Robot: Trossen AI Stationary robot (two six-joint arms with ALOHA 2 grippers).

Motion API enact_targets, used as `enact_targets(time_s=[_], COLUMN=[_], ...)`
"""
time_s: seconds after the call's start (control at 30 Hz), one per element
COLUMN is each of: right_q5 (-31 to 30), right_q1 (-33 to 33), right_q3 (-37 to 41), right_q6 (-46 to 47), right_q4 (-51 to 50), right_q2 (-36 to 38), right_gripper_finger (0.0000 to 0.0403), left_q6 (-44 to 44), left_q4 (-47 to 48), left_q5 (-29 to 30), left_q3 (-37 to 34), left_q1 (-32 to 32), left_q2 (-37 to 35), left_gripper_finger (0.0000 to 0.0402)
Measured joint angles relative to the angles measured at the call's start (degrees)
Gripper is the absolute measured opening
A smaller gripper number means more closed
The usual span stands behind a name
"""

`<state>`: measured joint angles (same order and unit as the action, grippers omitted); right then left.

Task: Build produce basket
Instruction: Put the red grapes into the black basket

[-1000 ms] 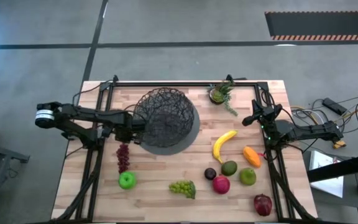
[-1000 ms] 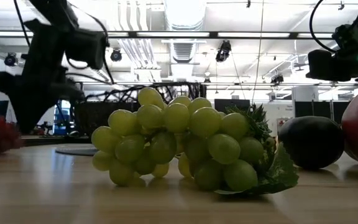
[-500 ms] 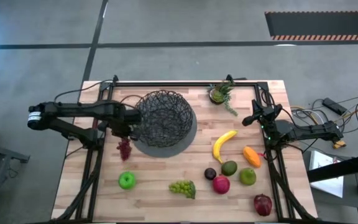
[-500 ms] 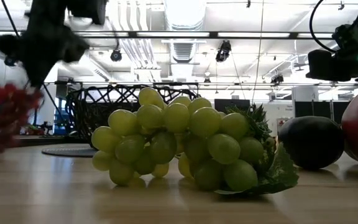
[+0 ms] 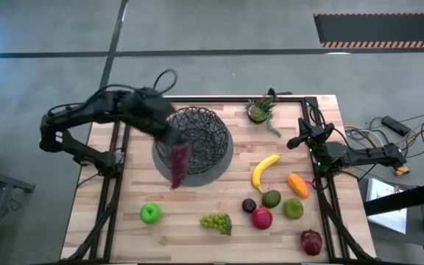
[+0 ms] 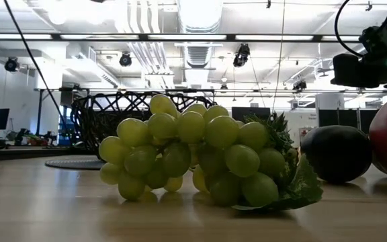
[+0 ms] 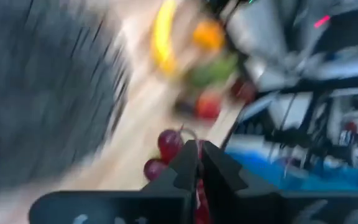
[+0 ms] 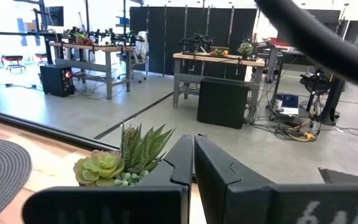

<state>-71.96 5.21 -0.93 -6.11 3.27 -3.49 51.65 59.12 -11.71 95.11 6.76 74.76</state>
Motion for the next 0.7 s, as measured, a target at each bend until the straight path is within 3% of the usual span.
enact_targets(time_s=[0.13,0.27,0.37,0.5,0.7], right_q5=[0.0,0.0,0.0,0.0,0.0], right_q1=[0.0,0.0,0.0,0.0,0.0], right_q3=[0.0,0.0,0.0,0.0,0.0], right_q6=[0.0,0.0,0.0,0.0,0.0], right_q4=[0.0,0.0,0.0,0.0,0.0], right_q2=[0.0,0.0,0.0,0.0,0.0], right_gripper_finger=[0.0009,0.0009,0.0009,0.0009,0.0009], left_q6=[-9.0,-16.1,-17.6,-17.8,-18.1], left_q4=[-17.6,-28.3,-26.9,-18.1,-9.9], left_q5=[5.4,7.0,7.0,7.7,13.1], left_q3=[0.0,0.0,-0.1,-0.1,-0.8], left_q1=[0.1,1.0,2.3,4.6,6.4], left_q2=[4.8,10.9,15.0,18.1,19.1], left_gripper_finger=[0.0,0.0,0.0,0.0,0.0])
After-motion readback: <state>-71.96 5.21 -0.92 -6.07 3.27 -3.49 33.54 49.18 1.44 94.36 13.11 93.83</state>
